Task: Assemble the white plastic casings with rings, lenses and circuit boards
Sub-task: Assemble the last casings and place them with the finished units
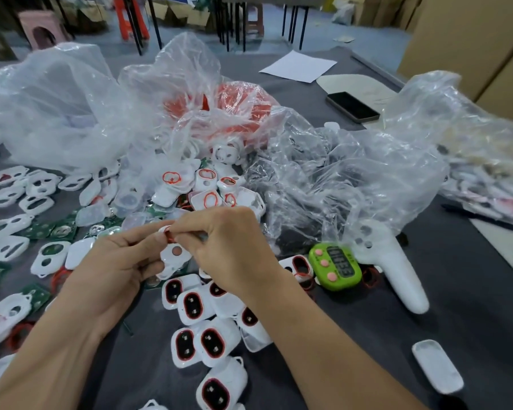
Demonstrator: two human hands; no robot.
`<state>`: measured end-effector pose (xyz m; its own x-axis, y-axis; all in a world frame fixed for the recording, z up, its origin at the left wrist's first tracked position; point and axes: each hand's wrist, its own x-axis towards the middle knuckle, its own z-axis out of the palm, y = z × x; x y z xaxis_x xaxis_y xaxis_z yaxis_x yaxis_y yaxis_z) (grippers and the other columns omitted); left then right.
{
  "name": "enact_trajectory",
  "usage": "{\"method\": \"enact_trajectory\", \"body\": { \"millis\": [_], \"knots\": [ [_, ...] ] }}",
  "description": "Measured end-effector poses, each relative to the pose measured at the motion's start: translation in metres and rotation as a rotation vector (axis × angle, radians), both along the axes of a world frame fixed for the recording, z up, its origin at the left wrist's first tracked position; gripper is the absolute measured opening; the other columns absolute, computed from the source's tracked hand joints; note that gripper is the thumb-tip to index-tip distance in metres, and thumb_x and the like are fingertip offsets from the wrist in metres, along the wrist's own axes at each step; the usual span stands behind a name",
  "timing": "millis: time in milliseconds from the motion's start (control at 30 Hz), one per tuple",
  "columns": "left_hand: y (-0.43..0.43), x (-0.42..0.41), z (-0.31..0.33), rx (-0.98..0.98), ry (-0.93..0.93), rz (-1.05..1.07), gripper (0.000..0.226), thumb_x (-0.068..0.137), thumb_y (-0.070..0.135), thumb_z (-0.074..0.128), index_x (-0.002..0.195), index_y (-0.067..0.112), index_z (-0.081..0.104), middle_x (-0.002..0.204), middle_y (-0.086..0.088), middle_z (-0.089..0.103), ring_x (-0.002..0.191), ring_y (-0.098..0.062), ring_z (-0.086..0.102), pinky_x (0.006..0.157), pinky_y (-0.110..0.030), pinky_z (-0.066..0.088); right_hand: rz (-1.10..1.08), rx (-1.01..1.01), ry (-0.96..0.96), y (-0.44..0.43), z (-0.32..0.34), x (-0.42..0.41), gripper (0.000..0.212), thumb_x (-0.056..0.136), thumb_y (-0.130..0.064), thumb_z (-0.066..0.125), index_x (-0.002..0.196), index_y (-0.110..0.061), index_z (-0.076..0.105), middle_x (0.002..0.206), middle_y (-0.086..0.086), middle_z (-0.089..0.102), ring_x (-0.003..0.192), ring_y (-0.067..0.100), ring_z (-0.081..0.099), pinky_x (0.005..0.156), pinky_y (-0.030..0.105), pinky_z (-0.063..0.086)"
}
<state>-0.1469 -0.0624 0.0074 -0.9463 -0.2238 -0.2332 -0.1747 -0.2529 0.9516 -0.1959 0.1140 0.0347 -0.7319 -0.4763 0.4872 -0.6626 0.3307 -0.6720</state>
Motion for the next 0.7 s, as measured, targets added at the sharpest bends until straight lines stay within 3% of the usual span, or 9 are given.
{"method": "enact_trajectory", "body": {
  "millis": [167, 333, 433, 700],
  "knots": [
    [0.006, 0.004, 0.002, 0.078, 0.002, 0.03, 0.036, 0.076, 0.011, 0.069, 0.109, -0.003, 0.076, 0.088, -0.01, 0.073, 0.062, -0.007, 0.057, 0.048, -0.014, 0.047, 0.032, 0.025, 0.044, 0.002, 0.001, -0.002, 0.019, 0.087, -0.015, 0.076, 0.102, -0.025, 0.082, 0.083, -0.005, 0.079, 0.076, 0.009, 0.073, 0.077, 0.031, 0.056],
    [0.016, 0.007, 0.007, 0.104, 0.02, 0.083, 0.027, 0.071, 0.009, 0.071, 0.096, 0.005, 0.08, 0.082, -0.006, 0.076, 0.061, -0.005, 0.064, 0.054, -0.013, 0.052, 0.055, 0.086, 0.14, 0.002, 0.003, -0.004, 0.02, 0.086, -0.01, 0.076, 0.1, -0.024, 0.082, 0.077, -0.006, 0.078, 0.069, 0.011, 0.07, 0.07, 0.035, 0.056],
    [0.022, 0.006, 0.01, 0.11, 0.028, 0.122, 0.03, 0.069, 0.01, 0.074, 0.098, 0.005, 0.078, 0.084, -0.006, 0.078, 0.063, -0.005, 0.067, 0.055, -0.014, 0.054, 0.046, 0.055, 0.173, 0.004, 0.001, -0.007, 0.015, 0.087, -0.009, 0.075, 0.093, -0.019, 0.082, 0.075, -0.002, 0.077, 0.067, 0.016, 0.069, 0.067, 0.039, 0.056],
    [0.021, 0.006, 0.012, 0.134, 0.016, 0.15, 0.039, 0.067, 0.011, 0.076, 0.104, 0.001, 0.076, 0.089, -0.01, 0.079, 0.07, -0.009, 0.073, 0.058, -0.017, 0.056, 0.035, 0.049, 0.119, 0.007, 0.001, -0.008, 0.019, 0.086, -0.012, 0.079, 0.102, -0.022, 0.082, 0.085, -0.007, 0.079, 0.077, 0.013, 0.072, 0.078, 0.038, 0.058]
  ]
}}
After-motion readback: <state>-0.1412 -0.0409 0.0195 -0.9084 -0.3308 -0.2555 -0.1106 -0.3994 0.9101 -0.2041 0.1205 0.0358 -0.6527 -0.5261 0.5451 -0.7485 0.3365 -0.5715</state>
